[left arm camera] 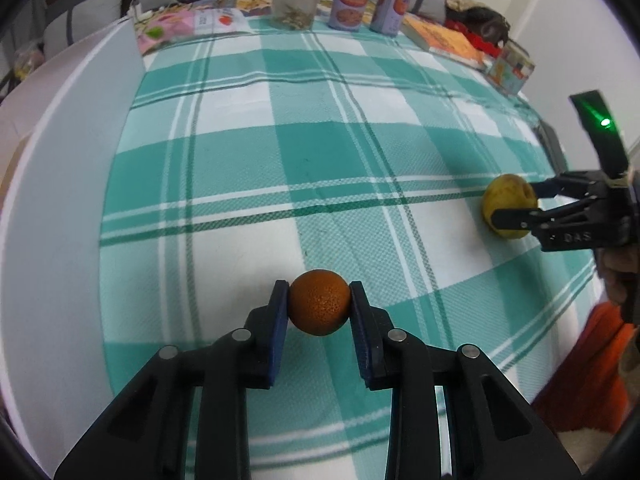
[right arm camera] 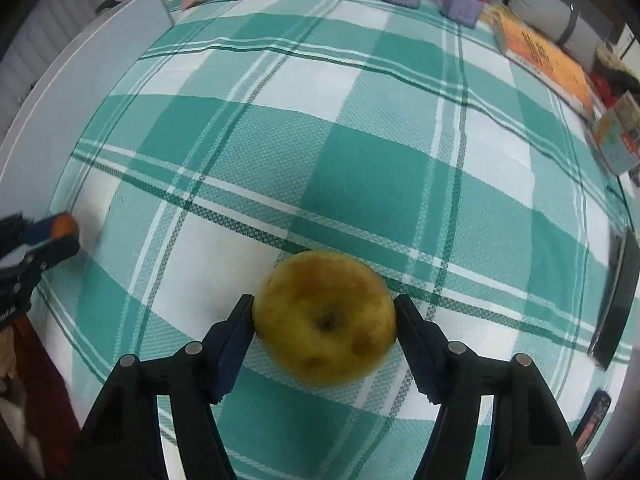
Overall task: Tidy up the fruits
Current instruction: 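Carry mandarin and yellow apple into the white box and open both tools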
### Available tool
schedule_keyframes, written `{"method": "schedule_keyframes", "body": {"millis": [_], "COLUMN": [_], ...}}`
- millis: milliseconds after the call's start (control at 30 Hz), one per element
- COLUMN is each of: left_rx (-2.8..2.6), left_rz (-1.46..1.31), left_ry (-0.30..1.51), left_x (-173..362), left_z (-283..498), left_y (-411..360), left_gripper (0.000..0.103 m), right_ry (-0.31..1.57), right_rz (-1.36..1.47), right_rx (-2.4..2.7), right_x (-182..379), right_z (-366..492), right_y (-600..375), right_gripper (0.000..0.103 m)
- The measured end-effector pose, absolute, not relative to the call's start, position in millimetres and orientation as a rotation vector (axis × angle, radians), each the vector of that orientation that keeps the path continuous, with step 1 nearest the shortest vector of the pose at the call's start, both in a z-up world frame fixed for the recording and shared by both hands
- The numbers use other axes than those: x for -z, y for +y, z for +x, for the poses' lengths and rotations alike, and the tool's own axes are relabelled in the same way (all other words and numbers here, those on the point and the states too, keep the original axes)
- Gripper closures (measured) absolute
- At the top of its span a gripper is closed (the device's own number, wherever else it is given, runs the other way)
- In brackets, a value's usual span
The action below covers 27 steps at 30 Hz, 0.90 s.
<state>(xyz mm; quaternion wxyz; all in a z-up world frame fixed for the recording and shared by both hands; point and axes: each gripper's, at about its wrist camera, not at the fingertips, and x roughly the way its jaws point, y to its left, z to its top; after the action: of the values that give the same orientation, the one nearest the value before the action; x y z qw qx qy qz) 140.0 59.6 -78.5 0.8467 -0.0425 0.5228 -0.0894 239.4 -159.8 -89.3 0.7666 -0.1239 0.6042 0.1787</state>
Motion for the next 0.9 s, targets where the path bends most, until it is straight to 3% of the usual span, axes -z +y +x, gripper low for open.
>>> {"method": "schedule_keyframes", "body": {"millis": [200,433,633,900], "left_rx": [0.224,0.055,-0.199,-0.325], "left_rz": [-0.233,-0.297,-0.346,-0.408], "left_ry": [0.978,0.845,0.937,1.153], "left_x": [3.8,-81.0,-39.9,57.6], "left_z": [109.0,93.4,115.9,170.6], "left_y": [106.9,234.7,344.4,402.1], "left_gripper": [0.073,0.073,0.073,0.073], "right_ry": [1.191,1.051,1.046,1.194], "right_rz": [-0.072,-0.111,-0.295,-0.649], "right_rx": [-0.536,-0.856,-1.045,-0.999], "right_x": [12.5,-83.3,-78.3,22.2], "right_z": [228.4,207.9,185.6,186.0], "right_y": [-138.1,22.3,180.2,300.2], "right_gripper": [0.035,0.035,0.035,0.035]}}
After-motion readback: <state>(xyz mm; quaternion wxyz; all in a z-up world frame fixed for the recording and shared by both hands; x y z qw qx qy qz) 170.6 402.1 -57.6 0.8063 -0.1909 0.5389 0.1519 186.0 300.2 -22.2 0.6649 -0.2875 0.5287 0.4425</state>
